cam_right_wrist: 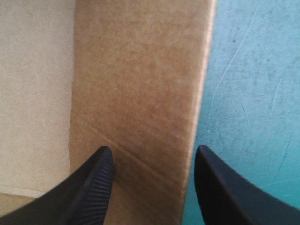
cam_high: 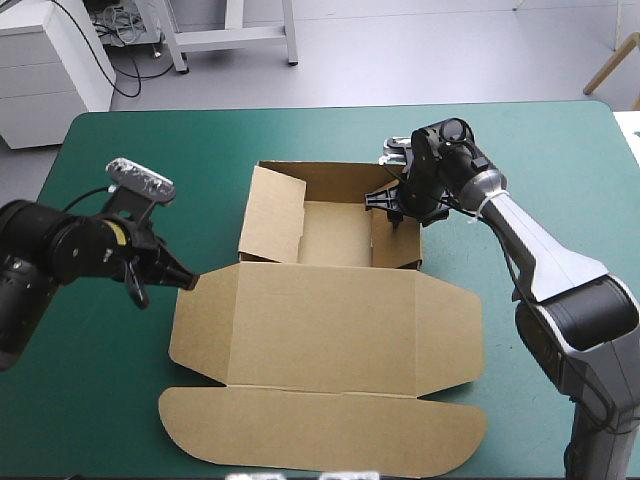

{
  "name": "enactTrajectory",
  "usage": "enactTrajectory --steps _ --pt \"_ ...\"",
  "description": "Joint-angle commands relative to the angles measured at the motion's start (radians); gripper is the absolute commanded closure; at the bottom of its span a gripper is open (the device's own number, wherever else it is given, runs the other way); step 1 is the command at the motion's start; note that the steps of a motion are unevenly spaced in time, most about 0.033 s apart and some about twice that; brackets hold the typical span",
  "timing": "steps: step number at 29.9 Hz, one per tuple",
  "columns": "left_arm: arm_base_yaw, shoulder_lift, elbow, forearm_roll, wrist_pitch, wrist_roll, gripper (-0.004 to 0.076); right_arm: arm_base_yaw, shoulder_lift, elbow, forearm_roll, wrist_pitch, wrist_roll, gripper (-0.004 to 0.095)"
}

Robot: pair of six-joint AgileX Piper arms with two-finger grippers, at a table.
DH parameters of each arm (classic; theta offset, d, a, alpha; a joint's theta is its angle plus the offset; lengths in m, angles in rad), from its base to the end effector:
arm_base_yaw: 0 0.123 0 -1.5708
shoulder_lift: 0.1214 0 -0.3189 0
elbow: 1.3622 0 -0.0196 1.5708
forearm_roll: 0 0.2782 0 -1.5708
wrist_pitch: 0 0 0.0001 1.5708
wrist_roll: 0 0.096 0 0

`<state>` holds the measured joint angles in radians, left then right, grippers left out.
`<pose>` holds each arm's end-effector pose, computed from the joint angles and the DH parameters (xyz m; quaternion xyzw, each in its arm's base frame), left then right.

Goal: Fold the box

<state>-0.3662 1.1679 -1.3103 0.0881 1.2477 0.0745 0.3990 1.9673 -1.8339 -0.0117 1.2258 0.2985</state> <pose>0.2158 -0.0742 0.4303 0.2121 0.9374 0.0039 0.2761 0.4287 0.1796 0.3150 -0.0508 0.9875 0.0455 0.1418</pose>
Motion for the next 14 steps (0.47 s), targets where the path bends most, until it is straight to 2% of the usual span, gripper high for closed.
enactTrajectory --steps 1,4,6,8,11,14 --pt "-0.004 -0.111 0.074 0.003 -0.057 0.002 0.0734 -0.005 -0.043 -0.020 -0.001 -0.022 -0.002 0.0423" --pt "-0.004 -0.192 0.175 0.003 -0.079 0.002 0.0734 -0.005 -0.032 -0.020 -0.003 -0.022 -0.005 0.0428" --pt "-0.004 -0.242 0.240 0.003 -0.086 0.002 0.0734 -0.005 -0.025 -0.020 -0.003 -0.022 -0.011 0.0485" --pt "-0.004 -0.290 0.305 0.003 -0.093 0.002 0.0734 -0.005 -0.025 -0.020 -0.003 -0.022 -0.011 0.0608" --pt "-0.004 -0.362 0.396 0.000 -0.117 0.002 0.0734 -0.008 -0.021 -0.020 0.023 -0.022 -0.038 0.0926" --pt "-0.004 -0.439 0.491 0.000 -0.161 0.002 0.0734 -0.011 -0.019 -0.020 0.025 -0.022 -0.038 0.0926"
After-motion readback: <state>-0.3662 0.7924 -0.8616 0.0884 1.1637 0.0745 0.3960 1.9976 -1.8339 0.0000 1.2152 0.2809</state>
